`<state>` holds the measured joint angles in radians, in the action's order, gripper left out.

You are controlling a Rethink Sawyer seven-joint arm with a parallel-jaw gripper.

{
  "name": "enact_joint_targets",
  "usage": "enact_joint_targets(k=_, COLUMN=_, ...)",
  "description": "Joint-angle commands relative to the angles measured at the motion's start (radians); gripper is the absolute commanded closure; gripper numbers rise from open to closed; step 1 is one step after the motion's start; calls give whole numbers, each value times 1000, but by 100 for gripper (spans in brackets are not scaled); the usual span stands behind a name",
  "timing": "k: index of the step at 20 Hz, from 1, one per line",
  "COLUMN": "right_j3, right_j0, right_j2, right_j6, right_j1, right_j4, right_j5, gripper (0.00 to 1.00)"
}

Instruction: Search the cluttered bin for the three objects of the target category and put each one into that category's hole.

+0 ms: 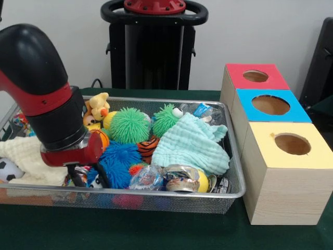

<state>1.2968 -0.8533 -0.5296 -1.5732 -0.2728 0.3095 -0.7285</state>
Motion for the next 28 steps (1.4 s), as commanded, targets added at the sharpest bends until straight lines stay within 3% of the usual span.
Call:
enact_joint_targets(k=1, right_j3=-118, right_j0=-38, right_j2=-36, right_j6=162, right_j1=91, right_j4=-1, right_j5=-103, gripper=0)
enact_joint_targets(k=7, right_j3=-132, right_j0=-42, right_j2=-35, right_j6=176, right_j1=71, right_j4=5, right_j5=-150, gripper=0)
enact_joint_targets(k=17, right_j3=-104, right_j0=-26, right_j2=-20, right_j6=196, right_j1=-32, right_j4=43, right_j5=-212, gripper=0)
enact_joint_targets(k=23, right_j3=15, right_j0=-55, right_j2=-44, right_j6=222, right_j1=-67, right_j4=80, right_j5=-108, gripper=0)
enact_joint_targets(k=26, right_j3=30, right_j0=-58, right_j2=-50, right_j6=239, right_j1=-70, right_j4=94, right_j5=-104, gripper=0)
enact_joint_targets(k=27, right_j3=34, right_j0=-63, right_j2=-59, right_j6=245, right_j1=-69, right_j4=101, right_j5=-106, gripper=100)
enact_joint_targets(k=28, right_j3=35, right_j0=-66, right_j2=-62, right_j6=247, right_j1=-68, right_j4=102, right_j5=-104, gripper=100)
